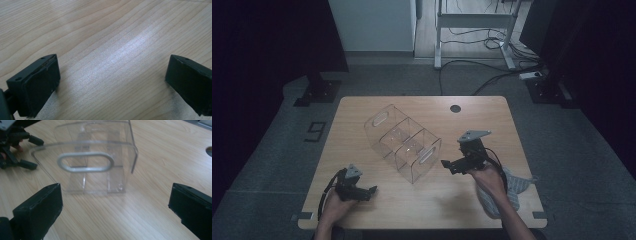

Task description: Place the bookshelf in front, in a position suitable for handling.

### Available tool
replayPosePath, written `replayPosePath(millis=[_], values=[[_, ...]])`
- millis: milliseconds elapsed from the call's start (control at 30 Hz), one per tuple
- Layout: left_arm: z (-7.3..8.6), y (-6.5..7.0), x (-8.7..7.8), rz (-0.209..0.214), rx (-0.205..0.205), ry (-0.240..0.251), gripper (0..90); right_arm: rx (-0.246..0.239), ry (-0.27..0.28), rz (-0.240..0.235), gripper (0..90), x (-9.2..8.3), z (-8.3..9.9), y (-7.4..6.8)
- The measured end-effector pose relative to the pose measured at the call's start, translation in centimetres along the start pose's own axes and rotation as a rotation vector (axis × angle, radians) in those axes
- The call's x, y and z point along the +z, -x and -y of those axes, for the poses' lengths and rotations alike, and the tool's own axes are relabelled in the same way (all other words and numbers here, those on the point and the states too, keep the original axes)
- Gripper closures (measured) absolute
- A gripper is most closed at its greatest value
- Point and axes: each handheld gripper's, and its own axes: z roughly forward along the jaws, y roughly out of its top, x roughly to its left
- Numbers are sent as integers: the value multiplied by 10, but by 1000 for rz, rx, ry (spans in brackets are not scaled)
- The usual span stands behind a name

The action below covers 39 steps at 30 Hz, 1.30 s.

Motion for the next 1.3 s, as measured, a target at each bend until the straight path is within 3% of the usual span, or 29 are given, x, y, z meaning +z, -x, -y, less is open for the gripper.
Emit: replayPosePath(millis=[333,600,1000,1300], values=[[0,0,0,-1,1,1,0,-10,11,-5,0,18,-31,-15],[0,0,0,-1,0,0,0,-23,3,19,0,35,-48,-26],[0,0,0,-1,1,1,0,-48,-43,60,0,56,-56,-38],[0,0,0,-1,0,1,0,-38,-24,81,0,54,-54,-36]])
